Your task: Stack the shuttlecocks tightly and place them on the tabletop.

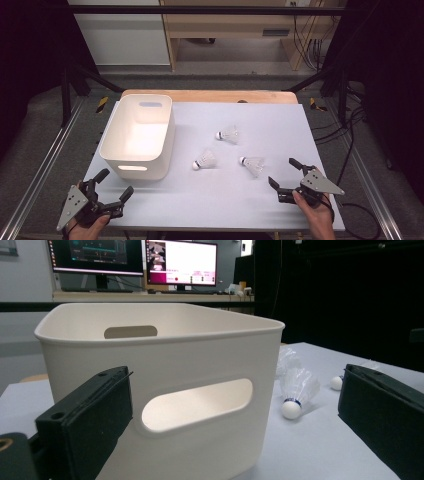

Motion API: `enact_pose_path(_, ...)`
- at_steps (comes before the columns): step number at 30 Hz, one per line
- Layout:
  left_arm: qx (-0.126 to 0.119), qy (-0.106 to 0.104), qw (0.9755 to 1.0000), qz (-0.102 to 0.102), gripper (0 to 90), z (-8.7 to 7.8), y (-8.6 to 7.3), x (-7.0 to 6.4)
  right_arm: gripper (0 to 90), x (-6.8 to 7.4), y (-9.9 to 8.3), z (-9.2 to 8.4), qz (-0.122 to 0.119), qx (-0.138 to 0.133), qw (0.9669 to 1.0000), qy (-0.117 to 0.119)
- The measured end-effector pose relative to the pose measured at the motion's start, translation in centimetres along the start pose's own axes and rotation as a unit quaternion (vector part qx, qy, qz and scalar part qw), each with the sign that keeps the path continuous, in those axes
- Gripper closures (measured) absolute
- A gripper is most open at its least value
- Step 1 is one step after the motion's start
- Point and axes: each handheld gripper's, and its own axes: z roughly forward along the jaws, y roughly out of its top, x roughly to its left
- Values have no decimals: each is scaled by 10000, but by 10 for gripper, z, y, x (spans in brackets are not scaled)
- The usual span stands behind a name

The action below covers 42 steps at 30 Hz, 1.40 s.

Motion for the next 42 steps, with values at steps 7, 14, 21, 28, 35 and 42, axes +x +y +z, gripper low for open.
enact_pose_path(7,345,-215,9989,232,13,1,2,-15,54,0,-1,-2,13,39,10000,-77)
enact_pose_path(14,1065,-1030,9855,823,27,33,19,-73,49,-1,-1,-4,92,-2,9998,-167)
enact_pose_path(21,1599,-1487,9667,1332,28,91,28,-114,46,-2,-1,-4,116,-15,9998,-177)
enact_pose_path(28,2114,-1533,9513,1638,27,153,33,-124,45,-1,-1,-5,119,-20,9998,-166)
enact_pose_path(35,2387,-1367,9467,1675,33,182,36,-116,45,-2,-1,-4,143,-30,9998,-160)
enact_pose_path(42,2706,-1281,9380,1749,36,200,28,-112,45,-1,-1,-4,174,-27,9997,-139)
